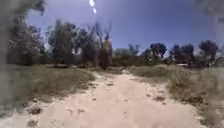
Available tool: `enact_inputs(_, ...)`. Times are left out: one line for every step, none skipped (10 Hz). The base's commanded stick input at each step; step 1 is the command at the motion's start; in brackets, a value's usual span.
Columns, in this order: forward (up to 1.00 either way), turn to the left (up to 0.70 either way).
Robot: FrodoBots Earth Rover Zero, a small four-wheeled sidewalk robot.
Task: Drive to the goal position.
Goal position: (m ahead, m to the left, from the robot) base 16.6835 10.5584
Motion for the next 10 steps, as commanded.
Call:
enact_inputs(0.85,-0.22)
enact_inputs(0.85,-0.29)
enact_inputs(0.85,-0.33)
enact_inputs(0.85,-0.34)
enact_inputs(0.85,-0.34)
enact_inputs(0.85,-0.34)
enact_inputs(0.85,-0.34)
enact_inputs(0.85,-0.26)
enact_inputs(0.85,0.00)
enact_inputs(0.85,0.00)
